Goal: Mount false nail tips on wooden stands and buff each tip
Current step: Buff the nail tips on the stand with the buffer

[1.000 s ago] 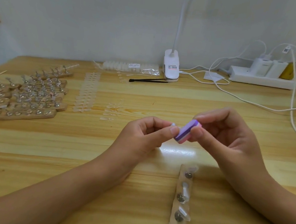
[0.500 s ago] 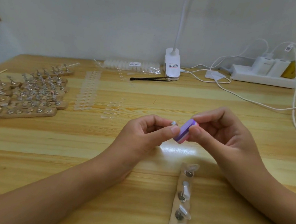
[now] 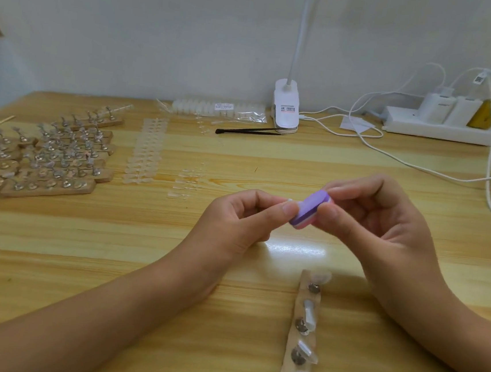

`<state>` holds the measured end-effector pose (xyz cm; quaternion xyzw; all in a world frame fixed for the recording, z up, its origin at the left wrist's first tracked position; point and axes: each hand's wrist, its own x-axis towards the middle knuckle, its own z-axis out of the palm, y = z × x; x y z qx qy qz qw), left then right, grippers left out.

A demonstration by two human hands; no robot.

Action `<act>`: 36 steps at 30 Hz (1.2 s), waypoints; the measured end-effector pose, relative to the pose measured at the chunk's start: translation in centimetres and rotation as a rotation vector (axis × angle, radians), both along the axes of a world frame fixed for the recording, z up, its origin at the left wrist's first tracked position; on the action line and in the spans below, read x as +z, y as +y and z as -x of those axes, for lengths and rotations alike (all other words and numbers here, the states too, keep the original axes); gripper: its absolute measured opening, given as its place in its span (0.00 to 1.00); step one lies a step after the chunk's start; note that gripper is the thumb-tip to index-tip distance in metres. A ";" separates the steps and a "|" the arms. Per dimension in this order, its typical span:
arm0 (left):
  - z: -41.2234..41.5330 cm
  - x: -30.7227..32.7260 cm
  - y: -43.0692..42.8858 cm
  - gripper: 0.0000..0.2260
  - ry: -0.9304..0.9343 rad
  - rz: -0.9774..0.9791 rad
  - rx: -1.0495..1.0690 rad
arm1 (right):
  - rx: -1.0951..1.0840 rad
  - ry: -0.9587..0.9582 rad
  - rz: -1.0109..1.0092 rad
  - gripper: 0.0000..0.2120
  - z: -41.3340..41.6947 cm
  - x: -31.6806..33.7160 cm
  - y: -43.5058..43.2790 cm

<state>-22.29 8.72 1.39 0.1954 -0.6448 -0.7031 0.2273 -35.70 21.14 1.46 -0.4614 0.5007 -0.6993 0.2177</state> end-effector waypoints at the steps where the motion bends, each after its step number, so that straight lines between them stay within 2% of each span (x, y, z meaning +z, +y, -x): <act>1: 0.0 0.0 0.0 0.12 0.002 -0.006 0.006 | -0.001 0.002 -0.005 0.10 0.1 0.0 0.0; 5: -0.1 0.0 0.0 0.08 -0.007 0.000 0.002 | -0.009 -0.033 0.047 0.07 0.2 0.2 -0.2; 8: 0.0 0.0 0.0 0.05 -0.020 0.006 -0.005 | -0.128 -0.219 0.101 0.06 1.8 0.6 0.0; 11: 0.0 -0.1 -0.1 0.07 -0.028 0.024 -0.023 | -0.135 -0.339 0.024 0.07 2.9 0.3 -0.1; 14: 0.0 -0.1 -0.2 0.13 -0.024 0.022 -0.020 | -0.056 -0.354 -0.036 0.08 2.7 -0.1 -0.5; 17: 0.1 -0.1 -0.3 0.16 -0.023 0.009 -0.012 | 0.036 -0.313 -0.065 0.11 2.6 -0.1 -0.5; 19: 0.1 -0.1 -0.3 0.14 -0.024 0.005 -0.015 | 0.090 -0.264 -0.079 0.16 2.6 0.0 -0.4; 23: 0.1 -0.1 -0.4 0.13 -0.017 -0.011 -0.021 | 0.101 0.000 -0.081 0.23 1.7 -0.1 0.0; 27: 0.1 -0.1 -0.5 0.11 -0.003 -0.010 -0.039 | 0.099 0.146 -0.081 0.22 0.6 -0.3 0.4; 30: 0.1 -0.2 -0.5 0.11 -0.002 0.001 -0.047 | 0.065 0.160 -0.083 0.23 0.3 -0.1 0.4; 36: 0.1 -0.4 -0.5 0.10 0.013 -0.016 -0.016 | 0.022 0.239 -0.144 0.16 0.2 0.2 0.4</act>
